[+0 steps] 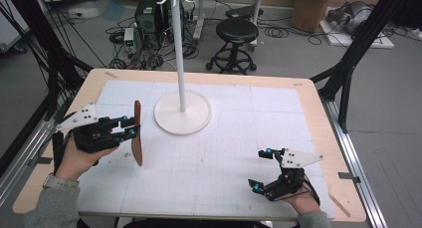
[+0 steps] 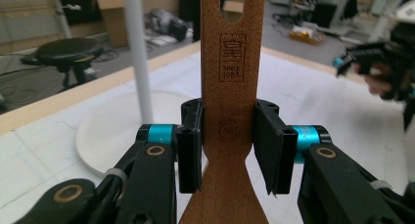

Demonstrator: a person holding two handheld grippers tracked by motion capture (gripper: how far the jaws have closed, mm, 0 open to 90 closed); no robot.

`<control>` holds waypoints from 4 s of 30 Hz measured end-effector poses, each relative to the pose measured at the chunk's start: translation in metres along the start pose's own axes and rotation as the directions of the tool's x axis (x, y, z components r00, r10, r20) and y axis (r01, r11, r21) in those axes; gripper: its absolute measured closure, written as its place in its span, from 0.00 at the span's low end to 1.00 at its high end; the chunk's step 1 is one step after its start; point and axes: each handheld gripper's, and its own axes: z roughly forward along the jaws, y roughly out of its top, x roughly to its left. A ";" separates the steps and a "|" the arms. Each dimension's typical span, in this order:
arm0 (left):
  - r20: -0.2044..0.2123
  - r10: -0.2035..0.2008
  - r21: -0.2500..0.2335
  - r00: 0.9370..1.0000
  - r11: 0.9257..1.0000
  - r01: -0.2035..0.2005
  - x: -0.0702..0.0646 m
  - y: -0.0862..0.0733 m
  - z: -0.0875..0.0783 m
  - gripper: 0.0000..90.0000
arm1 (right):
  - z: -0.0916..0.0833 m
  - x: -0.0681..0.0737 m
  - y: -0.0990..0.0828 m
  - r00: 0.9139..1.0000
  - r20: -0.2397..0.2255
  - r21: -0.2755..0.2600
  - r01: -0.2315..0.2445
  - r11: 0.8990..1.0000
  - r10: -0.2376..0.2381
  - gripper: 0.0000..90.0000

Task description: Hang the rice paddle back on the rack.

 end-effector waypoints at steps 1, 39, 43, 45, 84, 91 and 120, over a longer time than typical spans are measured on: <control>0.000 -0.017 -0.014 1.000 1.000 0.017 0.002 0.001 -0.001 0.72 | 0.000 0.000 0.000 1.000 -0.001 -0.001 0.000 1.000 0.000 0.00; 0.063 0.068 -0.068 0.996 0.996 -0.064 0.037 0.098 0.008 0.72 | 0.005 -0.003 0.002 1.000 -0.022 -0.016 -0.010 1.000 0.010 0.00; 0.052 0.061 -0.068 0.997 0.996 -0.058 0.041 0.106 0.011 0.72 | 0.005 -0.003 0.002 0.999 -0.027 -0.015 -0.019 1.000 0.018 0.00; 0.053 0.056 -0.070 0.997 0.996 -0.052 0.043 0.111 0.011 0.72 | 0.005 -0.003 0.002 0.999 -0.032 -0.016 -0.019 1.000 0.019 0.00; 0.014 0.050 -0.069 0.999 0.996 -0.049 0.049 0.195 0.059 0.72 | 0.002 -0.010 0.003 0.999 -0.018 -0.052 -0.037 0.998 0.036 0.00; -0.007 0.059 -0.068 0.998 0.996 -0.060 0.051 0.204 0.063 0.72 | 0.001 -0.010 0.002 0.998 -0.027 -0.051 -0.050 0.997 0.048 0.00; -0.062 0.049 -0.035 0.997 0.998 -0.052 0.051 0.209 0.077 0.72 | 0.002 -0.011 0.002 0.999 -0.028 -0.050 -0.047 0.998 0.045 0.00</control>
